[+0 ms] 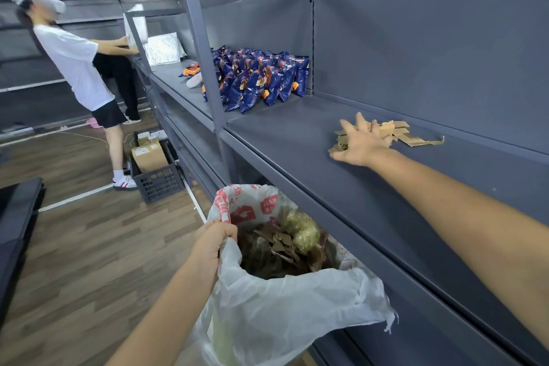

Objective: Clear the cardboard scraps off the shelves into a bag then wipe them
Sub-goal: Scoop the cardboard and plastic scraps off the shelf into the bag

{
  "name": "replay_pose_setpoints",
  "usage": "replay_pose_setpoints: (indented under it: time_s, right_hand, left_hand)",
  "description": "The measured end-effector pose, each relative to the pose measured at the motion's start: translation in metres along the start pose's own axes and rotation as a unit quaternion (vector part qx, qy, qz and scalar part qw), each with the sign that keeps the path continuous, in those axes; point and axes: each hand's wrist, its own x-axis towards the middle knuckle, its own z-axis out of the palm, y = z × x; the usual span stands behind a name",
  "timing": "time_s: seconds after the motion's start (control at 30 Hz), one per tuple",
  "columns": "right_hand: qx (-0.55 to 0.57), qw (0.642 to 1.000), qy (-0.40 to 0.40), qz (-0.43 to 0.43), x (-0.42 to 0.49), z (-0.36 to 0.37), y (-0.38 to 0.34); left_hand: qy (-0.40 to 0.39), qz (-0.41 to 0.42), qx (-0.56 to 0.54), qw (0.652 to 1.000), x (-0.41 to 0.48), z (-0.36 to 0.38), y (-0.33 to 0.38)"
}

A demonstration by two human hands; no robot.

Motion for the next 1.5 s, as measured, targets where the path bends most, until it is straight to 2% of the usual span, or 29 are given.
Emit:
replay_pose_setpoints:
  time_s: [0.1,0.27,0.4,0.57,0.7,0.93,1.37,1.5]
  right_hand:
    - [0.001,1.0,-0.028,0.014,0.012,0.003,0.001]
    - [-0.03,0.996,-0.082,0.007,0.015,0.01,-0.001]
    - [-0.065,0.995,-0.068,-0.011,0.011,0.009,-0.006]
    - [-0.068,0.997,-0.026,-0.038,-0.003,0.017,-0.019]
    - [-0.05,0.995,-0.026,-0.077,-0.019,0.02,-0.026]
    - [-0.061,0.983,-0.031,-0.172,-0.054,0.019,-0.041]
    - [-0.198,0.92,0.014,-0.339,-0.116,0.026,-0.069]
    - [-0.234,0.891,0.015,-0.389,-0.129,0.033,-0.077]
  left_hand:
    - [0.013,-0.01,0.027,0.999,0.008,0.003,0.004]
    - [-0.006,0.005,-0.008,1.0,0.007,0.006,0.0]
    - [0.029,0.003,-0.002,1.0,0.008,0.013,-0.004]
    - [0.001,-0.001,0.01,1.0,0.0,0.013,0.006]
    - [-0.021,-0.011,-0.03,0.999,-0.006,0.012,0.003]
    - [-0.012,0.004,-0.013,1.0,-0.008,0.012,0.004]
    - [-0.022,0.005,0.066,0.998,-0.002,0.012,0.011]
    - [-0.023,-0.001,0.007,1.0,0.0,0.01,0.005]
